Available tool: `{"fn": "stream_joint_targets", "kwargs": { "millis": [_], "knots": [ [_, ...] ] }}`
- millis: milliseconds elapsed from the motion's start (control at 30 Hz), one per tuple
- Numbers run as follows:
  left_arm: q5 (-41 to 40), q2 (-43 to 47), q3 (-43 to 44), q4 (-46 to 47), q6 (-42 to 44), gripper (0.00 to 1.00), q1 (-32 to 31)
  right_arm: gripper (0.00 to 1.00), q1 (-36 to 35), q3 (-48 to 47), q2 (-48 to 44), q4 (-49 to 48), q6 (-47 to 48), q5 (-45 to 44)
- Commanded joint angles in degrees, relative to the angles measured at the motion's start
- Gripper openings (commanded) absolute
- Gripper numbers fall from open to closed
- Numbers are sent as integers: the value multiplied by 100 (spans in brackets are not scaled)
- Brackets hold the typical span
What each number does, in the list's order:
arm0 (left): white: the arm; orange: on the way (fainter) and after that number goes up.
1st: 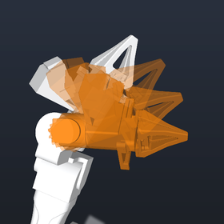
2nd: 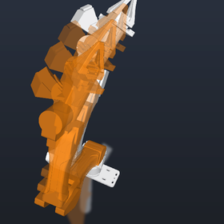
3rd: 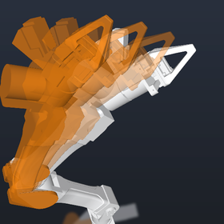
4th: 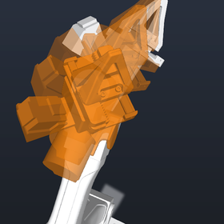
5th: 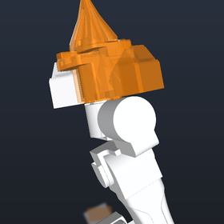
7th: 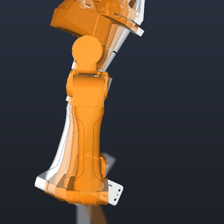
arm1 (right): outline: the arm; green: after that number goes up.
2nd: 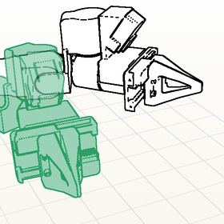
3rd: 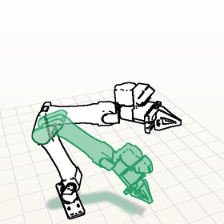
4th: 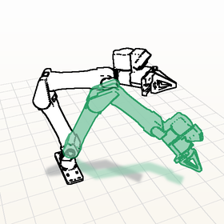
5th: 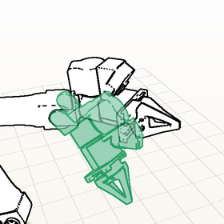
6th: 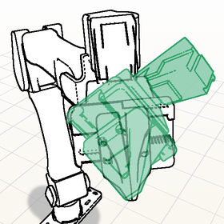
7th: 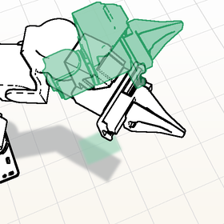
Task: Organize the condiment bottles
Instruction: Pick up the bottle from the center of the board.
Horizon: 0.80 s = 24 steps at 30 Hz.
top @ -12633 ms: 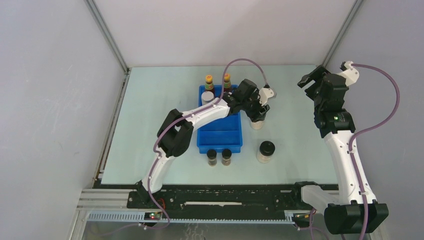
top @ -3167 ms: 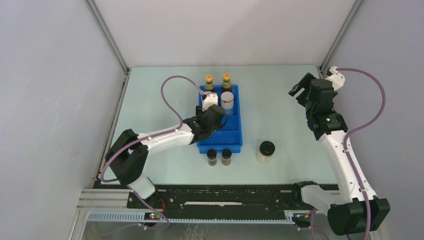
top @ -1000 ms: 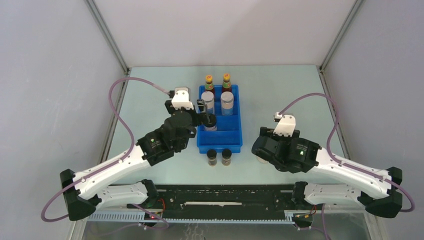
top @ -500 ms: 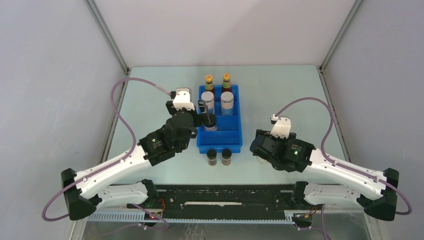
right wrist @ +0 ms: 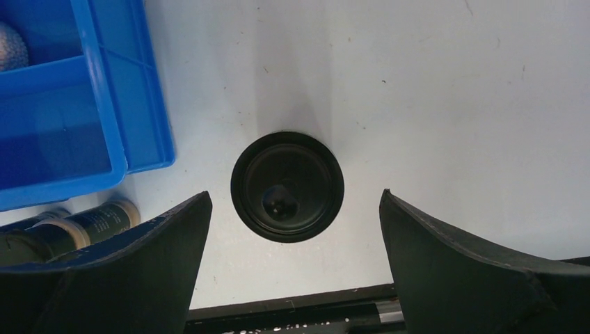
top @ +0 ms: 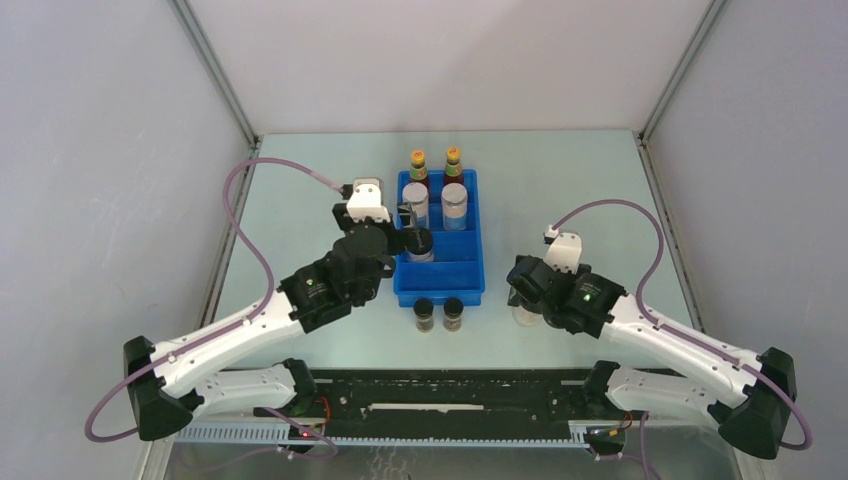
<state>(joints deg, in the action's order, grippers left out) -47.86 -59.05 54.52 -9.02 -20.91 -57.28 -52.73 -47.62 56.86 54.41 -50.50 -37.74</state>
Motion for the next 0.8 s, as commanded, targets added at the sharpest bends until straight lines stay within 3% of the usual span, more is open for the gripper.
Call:
{"fn": "stream_joint_targets", "kwargs": {
  "millis": [0, 433, 767],
  "knots": [
    [-160, 40, -108, 283, 121, 87, -25, 99, 181, 54, -55, -452, 323, 182],
    [-197, -17, -103, 337, 142, 88, -4, 97, 517, 267, 53, -784, 539, 479],
    [-204, -17, -111, 342, 142, 88, 30, 90, 689, 341, 156, -904, 641, 644]
  ]
}}
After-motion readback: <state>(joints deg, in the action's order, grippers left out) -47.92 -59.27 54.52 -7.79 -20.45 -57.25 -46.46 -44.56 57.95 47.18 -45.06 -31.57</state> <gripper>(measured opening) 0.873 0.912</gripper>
